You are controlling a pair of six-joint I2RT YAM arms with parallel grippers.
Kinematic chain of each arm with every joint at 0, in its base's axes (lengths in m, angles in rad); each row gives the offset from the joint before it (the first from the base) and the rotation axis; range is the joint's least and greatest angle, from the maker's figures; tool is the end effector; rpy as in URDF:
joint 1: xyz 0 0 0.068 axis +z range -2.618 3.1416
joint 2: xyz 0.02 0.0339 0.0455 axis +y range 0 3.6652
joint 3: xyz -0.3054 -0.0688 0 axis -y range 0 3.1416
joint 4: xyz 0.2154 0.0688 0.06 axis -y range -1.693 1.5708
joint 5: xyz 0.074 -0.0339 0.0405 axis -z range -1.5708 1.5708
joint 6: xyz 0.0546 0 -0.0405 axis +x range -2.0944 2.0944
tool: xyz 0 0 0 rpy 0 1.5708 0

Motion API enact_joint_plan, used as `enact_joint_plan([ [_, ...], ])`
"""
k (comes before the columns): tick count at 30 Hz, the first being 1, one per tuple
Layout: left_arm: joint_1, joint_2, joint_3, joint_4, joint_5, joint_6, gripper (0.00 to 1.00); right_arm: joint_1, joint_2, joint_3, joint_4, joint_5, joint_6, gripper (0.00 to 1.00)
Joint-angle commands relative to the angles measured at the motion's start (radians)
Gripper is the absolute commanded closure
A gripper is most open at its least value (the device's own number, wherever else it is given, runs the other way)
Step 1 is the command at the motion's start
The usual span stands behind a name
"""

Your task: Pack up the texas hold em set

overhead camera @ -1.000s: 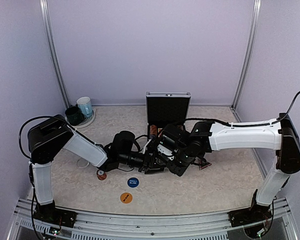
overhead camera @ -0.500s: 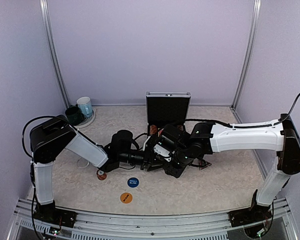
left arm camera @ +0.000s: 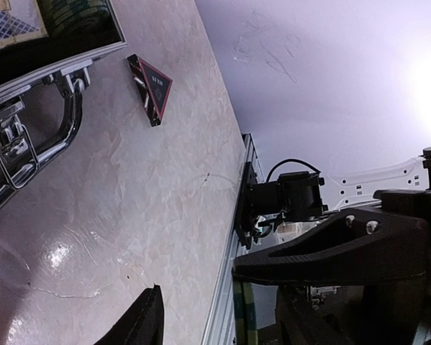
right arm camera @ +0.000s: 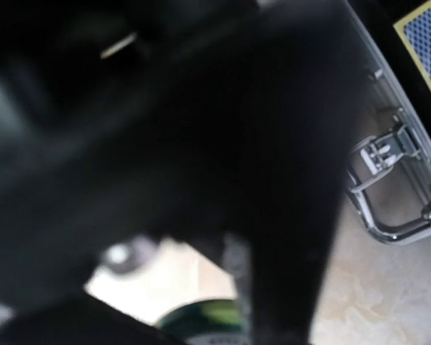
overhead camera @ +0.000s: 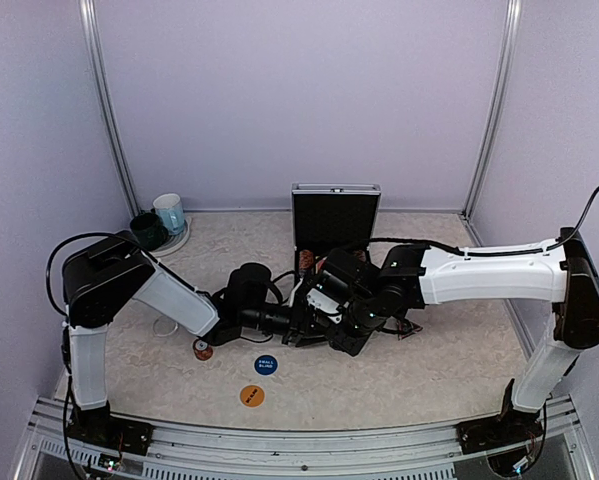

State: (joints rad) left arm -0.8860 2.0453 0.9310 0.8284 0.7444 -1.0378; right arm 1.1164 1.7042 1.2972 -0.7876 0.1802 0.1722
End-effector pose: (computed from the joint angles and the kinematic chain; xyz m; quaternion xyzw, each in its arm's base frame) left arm 0.2357 -0.3471 0.1861 0.1607 0.7602 -0.6244 0.0804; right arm 0.1532 0.2914 0.2672 -0.4299 0.8790 0.0412 0.2020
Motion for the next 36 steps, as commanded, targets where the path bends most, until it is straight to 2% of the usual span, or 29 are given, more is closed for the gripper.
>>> enact_joint_plan([
  [1, -0.011, 0.022, 0.033, -0.068, -0.006, 0.052, 0.50, 0.007, -0.029, 0.013, 0.009, 0.006, -0.010, 0.65],
  [4, -0.011, 0.023, 0.037, -0.079, -0.011, 0.057, 0.57, 0.006, -0.028, 0.012, 0.009, 0.004, -0.011, 0.65],
  [6, -0.012, 0.024, 0.042, -0.088, -0.016, 0.064, 0.70, 0.006, -0.026, 0.011, 0.010, 0.001, -0.012, 0.65],
  [9, -0.012, 0.025, 0.055, -0.096, -0.019, 0.074, 0.98, 0.007, -0.022, 0.010, 0.009, -0.001, -0.013, 0.65],
  [10, -0.013, 0.024, 0.059, -0.098, -0.019, 0.077, 1.00, 0.007, -0.020, 0.009, 0.010, -0.001, -0.013, 0.65],
  [16, -0.015, 0.015, 0.084, -0.106, -0.012, 0.095, 1.00, 0.006, -0.028, -0.004, 0.004, 0.022, 0.000, 0.63],
  [17, -0.015, 0.014, 0.091, -0.115, -0.011, 0.105, 1.00, 0.006, -0.032, -0.004, 0.001, 0.029, 0.003, 0.57],
  [20, -0.013, 0.001, 0.130, -0.197, -0.020, 0.191, 1.00, 0.007, -0.063, -0.013, -0.007, 0.049, 0.018, 0.25],
  [23, -0.001, -0.019, 0.199, -0.326, -0.040, 0.310, 1.00, 0.006, -0.138, -0.049, -0.003, 0.065, 0.050, 0.02],
  [27, 0.023, -0.026, 0.305, -0.514, -0.083, 0.468, 1.00, 0.006, -0.281, -0.117, 0.033, 0.045, 0.080, 0.01],
  [29, 0.036, -0.032, 0.335, -0.551, -0.102, 0.528, 1.00, 0.007, -0.350, -0.154, 0.053, 0.046, 0.099, 0.01],
  [36, 0.047, -0.006, 0.536, -0.777, -0.283, 0.820, 1.00, 0.000, -0.567, -0.275, 0.095, 0.172, 0.219, 0.01],
])
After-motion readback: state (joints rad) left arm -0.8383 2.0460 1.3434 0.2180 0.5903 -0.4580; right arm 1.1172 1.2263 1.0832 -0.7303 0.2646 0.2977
